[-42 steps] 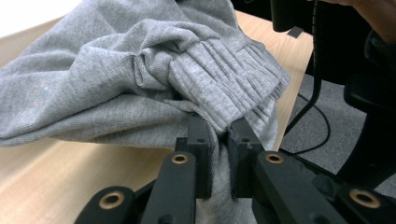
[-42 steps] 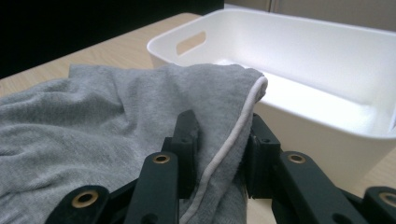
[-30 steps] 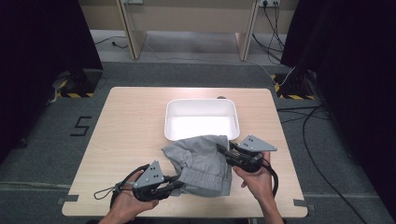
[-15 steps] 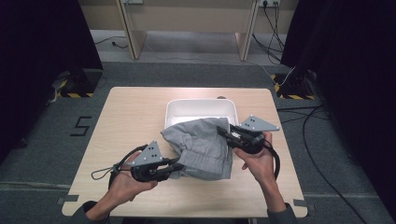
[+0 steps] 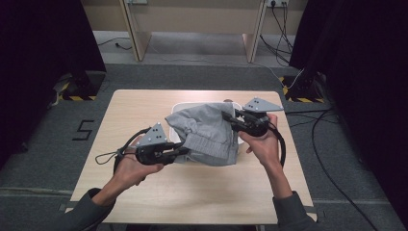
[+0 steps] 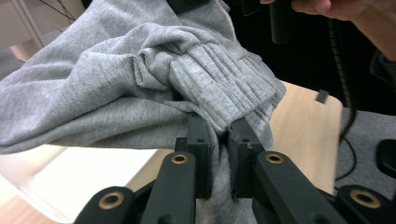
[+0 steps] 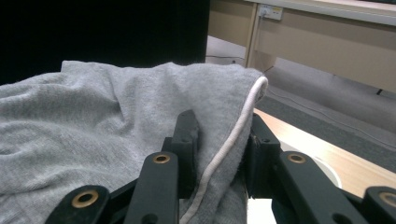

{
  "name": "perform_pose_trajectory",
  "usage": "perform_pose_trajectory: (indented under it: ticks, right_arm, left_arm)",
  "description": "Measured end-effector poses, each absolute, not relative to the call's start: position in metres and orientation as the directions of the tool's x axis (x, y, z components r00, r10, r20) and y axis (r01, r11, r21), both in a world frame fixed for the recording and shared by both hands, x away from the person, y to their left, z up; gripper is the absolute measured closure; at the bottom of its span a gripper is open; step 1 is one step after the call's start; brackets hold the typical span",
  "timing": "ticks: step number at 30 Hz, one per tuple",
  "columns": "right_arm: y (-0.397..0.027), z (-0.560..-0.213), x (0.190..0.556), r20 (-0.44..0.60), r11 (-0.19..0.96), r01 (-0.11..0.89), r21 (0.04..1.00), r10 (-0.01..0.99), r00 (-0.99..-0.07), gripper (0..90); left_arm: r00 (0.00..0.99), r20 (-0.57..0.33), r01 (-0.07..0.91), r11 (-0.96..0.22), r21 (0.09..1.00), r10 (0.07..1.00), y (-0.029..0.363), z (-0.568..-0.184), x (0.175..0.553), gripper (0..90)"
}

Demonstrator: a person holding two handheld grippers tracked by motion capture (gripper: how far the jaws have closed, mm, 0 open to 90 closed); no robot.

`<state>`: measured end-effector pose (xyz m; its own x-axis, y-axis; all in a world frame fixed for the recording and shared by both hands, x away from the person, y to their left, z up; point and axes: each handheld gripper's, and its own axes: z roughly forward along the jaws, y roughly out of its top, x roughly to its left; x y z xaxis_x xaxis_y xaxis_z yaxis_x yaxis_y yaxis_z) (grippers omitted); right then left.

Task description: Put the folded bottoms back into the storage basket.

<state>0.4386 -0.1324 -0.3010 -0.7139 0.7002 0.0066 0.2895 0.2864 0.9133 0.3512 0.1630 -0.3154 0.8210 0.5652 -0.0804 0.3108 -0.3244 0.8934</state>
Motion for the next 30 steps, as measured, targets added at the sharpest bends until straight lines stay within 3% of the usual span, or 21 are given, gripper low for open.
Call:
perform_pose_trajectory:
  ticks: [30]
  right_arm:
    - [-0.122,-0.321,0.51,0.018,0.318,0.373,0.872,0.74,-0.672,71.0]
  left_arm:
    - [0.764,-0.141,0.412,-0.308,0.858,0.63,0.156,-0.336,0.426,81.0]
